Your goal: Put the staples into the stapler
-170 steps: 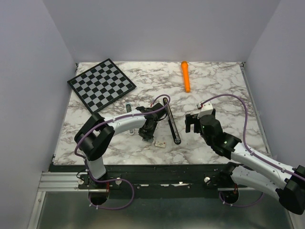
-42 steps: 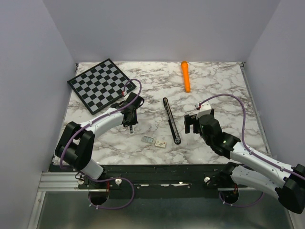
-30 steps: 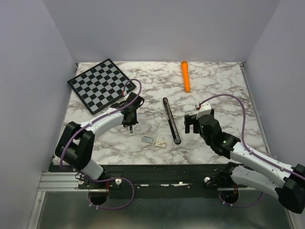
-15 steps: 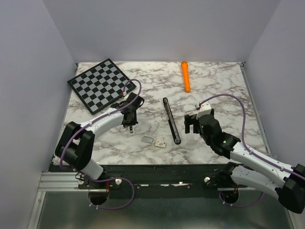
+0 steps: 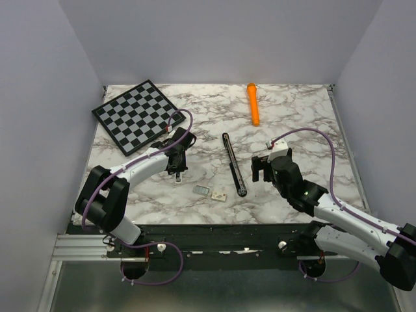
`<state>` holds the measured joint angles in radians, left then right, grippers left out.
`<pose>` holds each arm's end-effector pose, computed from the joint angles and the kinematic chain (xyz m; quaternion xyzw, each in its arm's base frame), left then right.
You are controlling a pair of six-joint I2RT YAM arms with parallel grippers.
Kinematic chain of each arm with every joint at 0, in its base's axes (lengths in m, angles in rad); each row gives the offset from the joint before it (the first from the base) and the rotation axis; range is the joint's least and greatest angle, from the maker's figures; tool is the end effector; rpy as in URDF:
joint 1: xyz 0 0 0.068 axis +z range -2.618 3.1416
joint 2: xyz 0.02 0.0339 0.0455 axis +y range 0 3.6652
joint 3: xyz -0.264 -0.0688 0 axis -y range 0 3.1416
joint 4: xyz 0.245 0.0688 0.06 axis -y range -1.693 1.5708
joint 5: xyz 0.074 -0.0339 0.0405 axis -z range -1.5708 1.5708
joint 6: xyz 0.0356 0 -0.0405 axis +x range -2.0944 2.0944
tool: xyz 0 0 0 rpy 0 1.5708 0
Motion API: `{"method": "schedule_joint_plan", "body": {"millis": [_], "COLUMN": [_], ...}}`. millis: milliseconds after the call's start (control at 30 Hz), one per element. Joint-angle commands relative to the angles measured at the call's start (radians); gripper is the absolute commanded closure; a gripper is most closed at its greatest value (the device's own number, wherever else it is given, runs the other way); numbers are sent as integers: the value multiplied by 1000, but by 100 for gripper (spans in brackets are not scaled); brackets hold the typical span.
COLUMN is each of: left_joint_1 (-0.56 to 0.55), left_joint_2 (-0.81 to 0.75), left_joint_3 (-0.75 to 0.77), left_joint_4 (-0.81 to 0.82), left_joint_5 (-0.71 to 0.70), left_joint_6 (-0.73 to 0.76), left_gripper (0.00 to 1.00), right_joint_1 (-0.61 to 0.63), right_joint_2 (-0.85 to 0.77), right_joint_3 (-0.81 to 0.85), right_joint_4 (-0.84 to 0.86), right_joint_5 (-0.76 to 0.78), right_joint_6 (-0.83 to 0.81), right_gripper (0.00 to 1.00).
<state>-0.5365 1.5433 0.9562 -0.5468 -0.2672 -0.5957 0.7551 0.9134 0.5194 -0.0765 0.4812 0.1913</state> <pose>0.2590 -0.1431 0.1935 -0.0575 0.9663 -0.0054 0.2510 0.1584 0.1265 0.2360 -0.1106 0.8299 0.0506 0.5445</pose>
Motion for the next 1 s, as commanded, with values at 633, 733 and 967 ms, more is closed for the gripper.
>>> {"method": "schedule_joint_plan", "body": {"millis": [633,733,967], "left_joint_1": [3,3,3], "left_joint_2": [-9,-9,-18], "left_joint_3": [1,6,15], "left_joint_4": [-25,-28,-33], "left_joint_5": [45,45,42], "left_joint_6": [-3,-3,-9], "left_gripper": [77,74,70], "right_joint_1": [-3,-3,-3], "right_joint_2": [-4,-4,-4], "right_joint_3": [30,30,30], "right_joint_4": [-3,-5,-5], "right_joint_5": [-9,-9,-7], "right_joint_6": [2,2,2], "right_gripper": [0,0,0]}}
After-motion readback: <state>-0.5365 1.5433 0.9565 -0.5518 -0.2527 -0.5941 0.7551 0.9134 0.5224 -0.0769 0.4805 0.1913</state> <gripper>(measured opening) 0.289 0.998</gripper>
